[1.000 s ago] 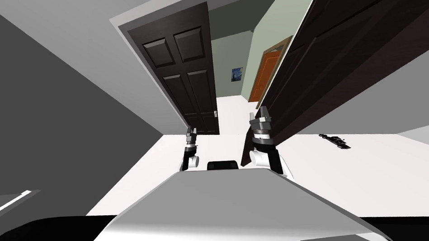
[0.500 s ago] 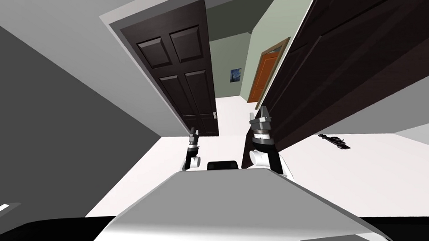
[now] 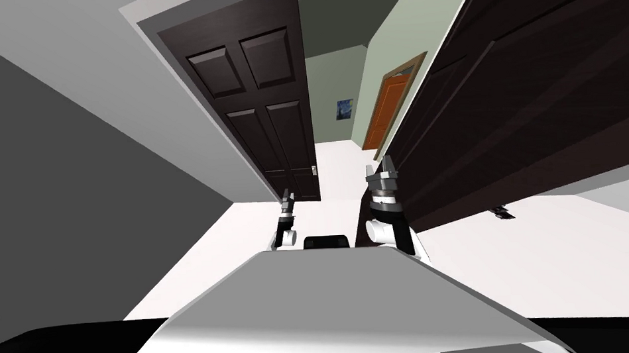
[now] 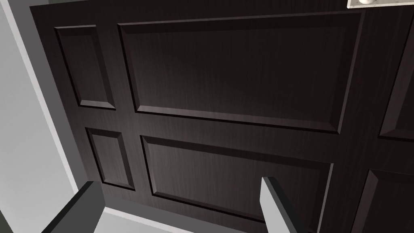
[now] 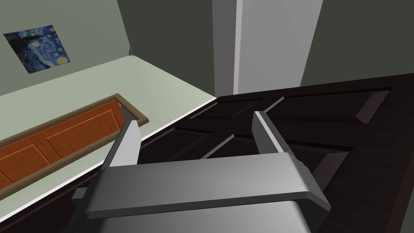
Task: Pull the door open
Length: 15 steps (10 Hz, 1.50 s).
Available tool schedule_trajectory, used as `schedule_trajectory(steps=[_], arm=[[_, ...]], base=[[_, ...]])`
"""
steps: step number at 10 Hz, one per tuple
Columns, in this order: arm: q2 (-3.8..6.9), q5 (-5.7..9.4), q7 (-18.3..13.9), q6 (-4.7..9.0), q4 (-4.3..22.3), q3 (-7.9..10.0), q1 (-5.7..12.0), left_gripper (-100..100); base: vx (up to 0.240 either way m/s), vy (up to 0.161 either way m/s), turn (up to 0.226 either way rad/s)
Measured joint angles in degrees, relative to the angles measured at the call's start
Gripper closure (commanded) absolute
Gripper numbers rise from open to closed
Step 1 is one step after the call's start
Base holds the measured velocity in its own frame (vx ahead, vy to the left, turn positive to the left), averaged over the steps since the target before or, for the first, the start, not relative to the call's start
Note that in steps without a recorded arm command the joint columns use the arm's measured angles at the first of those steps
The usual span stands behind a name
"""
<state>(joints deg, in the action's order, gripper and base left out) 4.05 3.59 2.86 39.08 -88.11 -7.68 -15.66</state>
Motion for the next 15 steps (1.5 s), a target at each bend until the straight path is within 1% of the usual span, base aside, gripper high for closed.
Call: schedule_trajectory(steps=[3, 4, 6, 7, 9, 12, 15], arm=[[0.0, 0.63, 0.6, 0.56, 3.7, -0.41, 0.92, -100], [-0.27, 0.79, 0.9, 0.55, 4.9, -0.56, 1.52, -100], [-0.44, 1.16, 1.4, 0.85, 7.4, -0.89, 2.18, -100], [-0.69, 1.3, 1.7, 0.91, 8.5, -1.07, 2.54, -100], [-1.02, 1.6, 2.3, 0.98, 10.3, -1.48, 2.86, -100], [-1.2, 2.19, 2.8, 1.57, 14.1, -1.83, 4.0, -100], [-1.9, 2.6, 3.6, 1.95, 17.1, -2.37, 4.69, -100]], base=[[0.092, -0.007, -0.019], [0.086, -0.006, -0.021], [0.084, -0.001, -0.017], [0.076, 0.002, -0.009], [0.085, -0.004, -0.014], [0.086, 0.002, -0.01], [0.093, 0.002, -0.002]])
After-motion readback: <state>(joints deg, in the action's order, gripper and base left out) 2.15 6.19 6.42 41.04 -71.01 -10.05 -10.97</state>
